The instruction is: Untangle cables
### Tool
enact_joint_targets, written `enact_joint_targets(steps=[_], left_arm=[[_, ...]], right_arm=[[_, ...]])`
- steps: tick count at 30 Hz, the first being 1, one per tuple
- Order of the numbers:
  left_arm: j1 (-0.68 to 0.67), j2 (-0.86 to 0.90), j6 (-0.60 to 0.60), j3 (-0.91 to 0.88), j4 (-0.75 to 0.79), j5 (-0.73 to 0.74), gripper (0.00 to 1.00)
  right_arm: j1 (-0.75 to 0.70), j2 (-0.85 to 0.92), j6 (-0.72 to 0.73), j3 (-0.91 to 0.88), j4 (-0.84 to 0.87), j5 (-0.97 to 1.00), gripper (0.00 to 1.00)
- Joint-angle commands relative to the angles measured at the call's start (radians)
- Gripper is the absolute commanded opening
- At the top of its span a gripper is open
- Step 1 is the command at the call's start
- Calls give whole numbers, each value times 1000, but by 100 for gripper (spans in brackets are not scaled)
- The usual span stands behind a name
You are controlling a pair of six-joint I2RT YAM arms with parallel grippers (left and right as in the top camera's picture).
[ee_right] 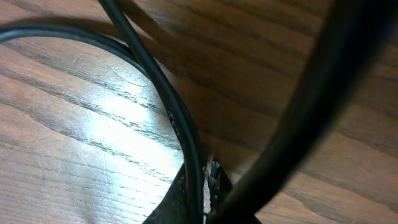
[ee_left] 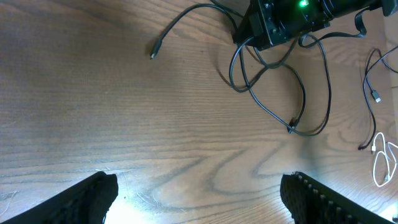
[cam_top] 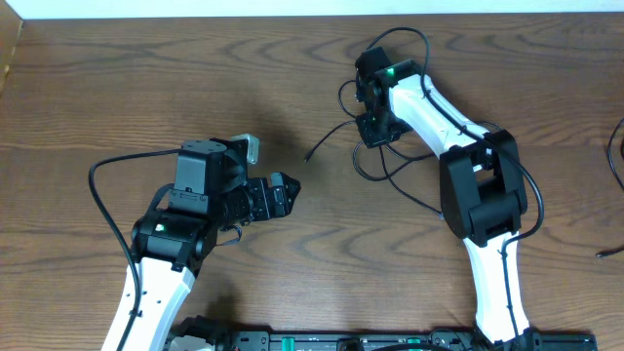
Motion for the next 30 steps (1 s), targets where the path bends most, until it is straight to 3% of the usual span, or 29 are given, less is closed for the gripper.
enact_joint_targets(steps=[1, 18, 24, 30], left_arm=[[-4, 0, 14, 7, -3, -5, 90], [-4, 0, 14, 7, -3, -5, 90], [-4, 0, 13, 7, -3, -5, 90], [-4, 0, 14, 7, -18, -5, 90]], right_arm=[[-2, 19, 29, 7, -13, -9, 1], [-35, -157, 24, 373, -171, -13, 1], [-43, -153, -9, 361, -227, -38, 1], [-29, -129, -8, 271, -151, -39, 1]])
